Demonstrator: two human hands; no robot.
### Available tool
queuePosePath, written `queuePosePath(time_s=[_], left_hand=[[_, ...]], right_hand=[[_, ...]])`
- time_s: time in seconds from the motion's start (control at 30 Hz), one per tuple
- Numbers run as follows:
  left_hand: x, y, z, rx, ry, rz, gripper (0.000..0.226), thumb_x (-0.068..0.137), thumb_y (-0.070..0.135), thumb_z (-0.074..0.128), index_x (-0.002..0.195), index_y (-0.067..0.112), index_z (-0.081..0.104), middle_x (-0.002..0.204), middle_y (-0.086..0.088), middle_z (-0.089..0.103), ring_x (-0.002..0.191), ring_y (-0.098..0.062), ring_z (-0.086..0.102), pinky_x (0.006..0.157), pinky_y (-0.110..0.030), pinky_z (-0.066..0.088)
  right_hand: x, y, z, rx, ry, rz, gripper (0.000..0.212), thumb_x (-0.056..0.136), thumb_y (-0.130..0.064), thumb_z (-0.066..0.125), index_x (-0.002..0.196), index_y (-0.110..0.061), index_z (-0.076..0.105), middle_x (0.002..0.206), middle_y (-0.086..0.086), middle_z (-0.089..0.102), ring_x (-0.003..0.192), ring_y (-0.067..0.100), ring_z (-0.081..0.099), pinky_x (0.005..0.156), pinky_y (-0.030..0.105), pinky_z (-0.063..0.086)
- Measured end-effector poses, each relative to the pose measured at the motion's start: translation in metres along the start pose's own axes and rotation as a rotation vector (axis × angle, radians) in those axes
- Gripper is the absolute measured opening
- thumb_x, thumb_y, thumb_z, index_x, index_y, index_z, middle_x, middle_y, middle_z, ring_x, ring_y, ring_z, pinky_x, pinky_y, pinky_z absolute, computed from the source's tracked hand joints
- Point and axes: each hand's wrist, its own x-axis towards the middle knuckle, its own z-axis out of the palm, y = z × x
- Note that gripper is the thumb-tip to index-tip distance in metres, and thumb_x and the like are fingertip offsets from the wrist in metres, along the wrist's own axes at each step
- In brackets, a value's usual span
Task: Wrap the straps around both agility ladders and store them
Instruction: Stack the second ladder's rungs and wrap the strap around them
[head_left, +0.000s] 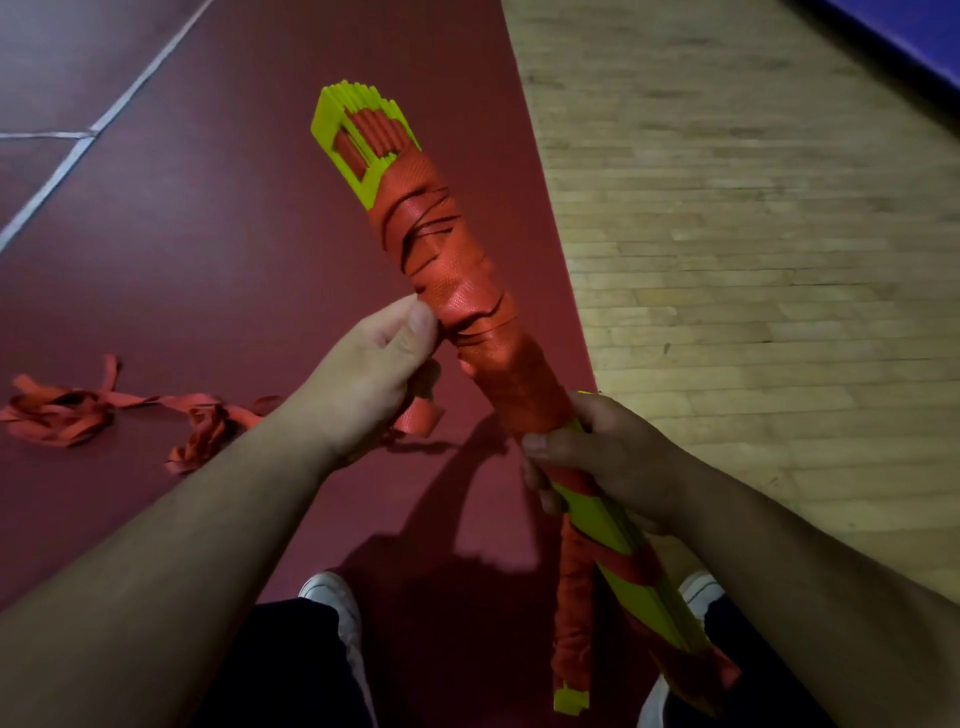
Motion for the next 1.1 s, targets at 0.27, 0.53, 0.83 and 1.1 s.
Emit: queuePosePath(time_s=[0.27, 0.53, 0.83, 1.1], left_hand=[[0.0, -0.003, 0.006, -0.052, 0.039, -0.066, 0.039, 0.081, 0.061, 0.061, 0.079, 0.022, 0.063, 0.073, -0.003, 0.054, 0.054, -0.01, 0.041, 0.05, -0.025, 0.039], [0.004, 0.002, 0.023, -0.046, 0.285, -0.028, 0.044, 0.09, 0.051, 0.06, 0.073, 0.01, 0.058, 0.055, -0.005, 0.051, 0.04, -0.015, 0.043, 0.038, -0.02, 0.035], [0.004, 0.011, 0.001, -0.119, 0.37, -0.16, 0.045, 0.079, 0.063, 0.055, 0.082, 0.018, 0.062, 0.054, 0.003, 0.042, 0.046, -0.016, 0.039, 0.041, -0.022, 0.034], [0.003, 0.004, 0.0, -0.35, 0.0, -0.107, 0.066, 0.08, 0.067, 0.053, 0.114, 0.014, 0.074, 0.115, -0.015, 0.057, 0.054, -0.01, 0.038, 0.043, -0.017, 0.033]], right_hand=[[-0.001, 0.003, 0.0, 0.072, -0.055, 0.055, 0.032, 0.072, -0.028, 0.073, 0.093, -0.007, 0.061, 0.073, 0.015, 0.066, 0.06, 0.028, 0.062, 0.058, 0.034, 0.05], [0.005, 0.002, 0.003, -0.058, 0.001, 0.019, 0.046, 0.068, -0.037, 0.083, 0.1, -0.01, 0.064, 0.084, 0.014, 0.064, 0.078, 0.026, 0.059, 0.068, 0.035, 0.051], [0.004, 0.011, 0.006, -0.377, 0.268, -0.065, 0.034, 0.074, -0.029, 0.089, 0.1, -0.023, 0.067, 0.077, -0.004, 0.072, 0.065, 0.007, 0.063, 0.065, 0.03, 0.051], [-0.001, 0.0, 0.007, -0.138, 0.105, -0.051, 0.027, 0.072, -0.013, 0.083, 0.091, -0.011, 0.064, 0.067, 0.013, 0.065, 0.05, 0.02, 0.06, 0.046, 0.028, 0.049]])
